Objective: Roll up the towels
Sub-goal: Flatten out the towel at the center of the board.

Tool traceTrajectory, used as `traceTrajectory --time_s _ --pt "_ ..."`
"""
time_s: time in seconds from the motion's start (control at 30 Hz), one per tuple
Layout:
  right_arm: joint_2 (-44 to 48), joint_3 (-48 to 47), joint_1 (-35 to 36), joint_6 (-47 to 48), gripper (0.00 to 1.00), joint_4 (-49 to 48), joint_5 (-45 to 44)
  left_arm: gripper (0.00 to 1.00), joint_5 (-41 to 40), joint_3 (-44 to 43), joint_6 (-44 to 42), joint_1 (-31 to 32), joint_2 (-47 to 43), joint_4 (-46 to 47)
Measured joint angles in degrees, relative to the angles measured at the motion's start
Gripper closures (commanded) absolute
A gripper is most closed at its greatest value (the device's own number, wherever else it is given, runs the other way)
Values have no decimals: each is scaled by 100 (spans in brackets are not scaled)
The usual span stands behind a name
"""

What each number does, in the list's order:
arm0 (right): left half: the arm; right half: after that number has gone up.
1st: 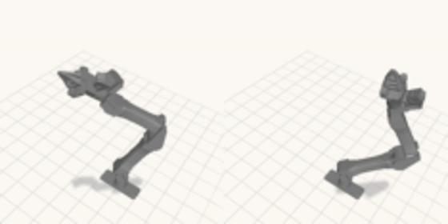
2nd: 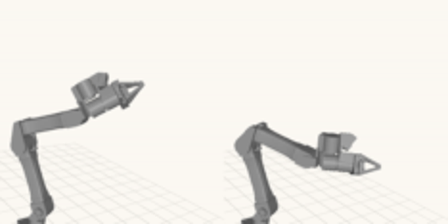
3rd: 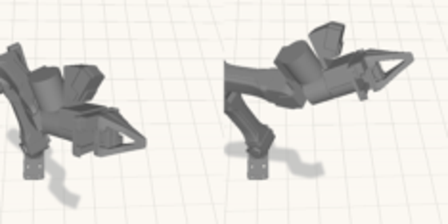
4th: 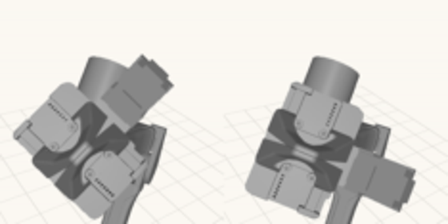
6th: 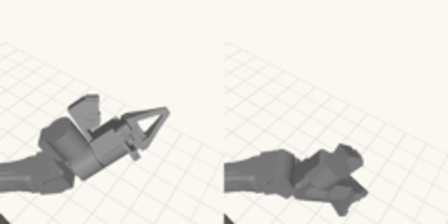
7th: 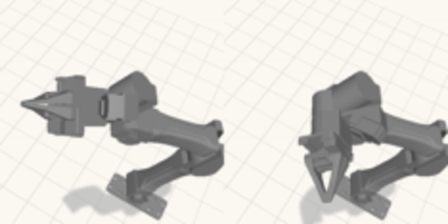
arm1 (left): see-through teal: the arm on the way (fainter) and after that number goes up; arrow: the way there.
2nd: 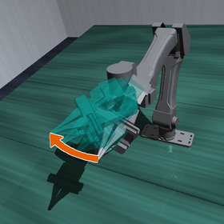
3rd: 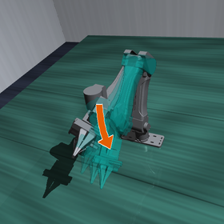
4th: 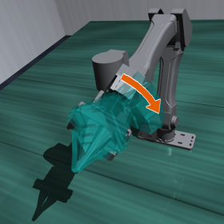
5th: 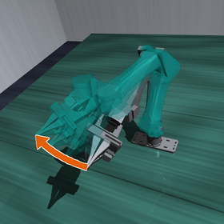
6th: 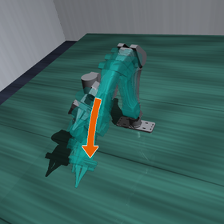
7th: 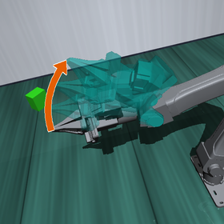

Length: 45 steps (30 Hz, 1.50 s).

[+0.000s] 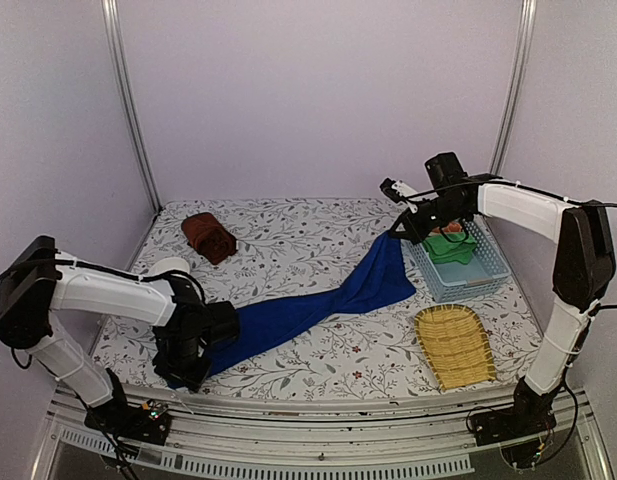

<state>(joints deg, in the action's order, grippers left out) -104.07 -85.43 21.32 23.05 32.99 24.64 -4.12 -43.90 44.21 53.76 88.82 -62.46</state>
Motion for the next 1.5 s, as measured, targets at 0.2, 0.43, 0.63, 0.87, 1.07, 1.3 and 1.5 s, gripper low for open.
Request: traceTrajectory --time_s 0.2,0.43,0.63,0.87,1.07,1.3,1.5 --pt "2 37 0 0 98 0 0 65 190 7 55 398 164 50" --pt "2 39 0 -4 98 0 4 56 101 -52 197 599 254 63" --pt "17 42 0 -13 98 2 15 50 -343 -365 660 529 -570 173" --pt "31 59 0 -24 98 0 72 38 -546 177 1456 -195 -1451 37" --pt "31 59 0 -39 98 0 131 42 -417 815 1814 -638 -1794 131" --pt "31 59 0 -46 98 0 175 56 -245 1178 1928 -780 -1808 527" --pt "31 61 0 -63 98 0 212 68 -146 1220 1939 -798 -1847 734"
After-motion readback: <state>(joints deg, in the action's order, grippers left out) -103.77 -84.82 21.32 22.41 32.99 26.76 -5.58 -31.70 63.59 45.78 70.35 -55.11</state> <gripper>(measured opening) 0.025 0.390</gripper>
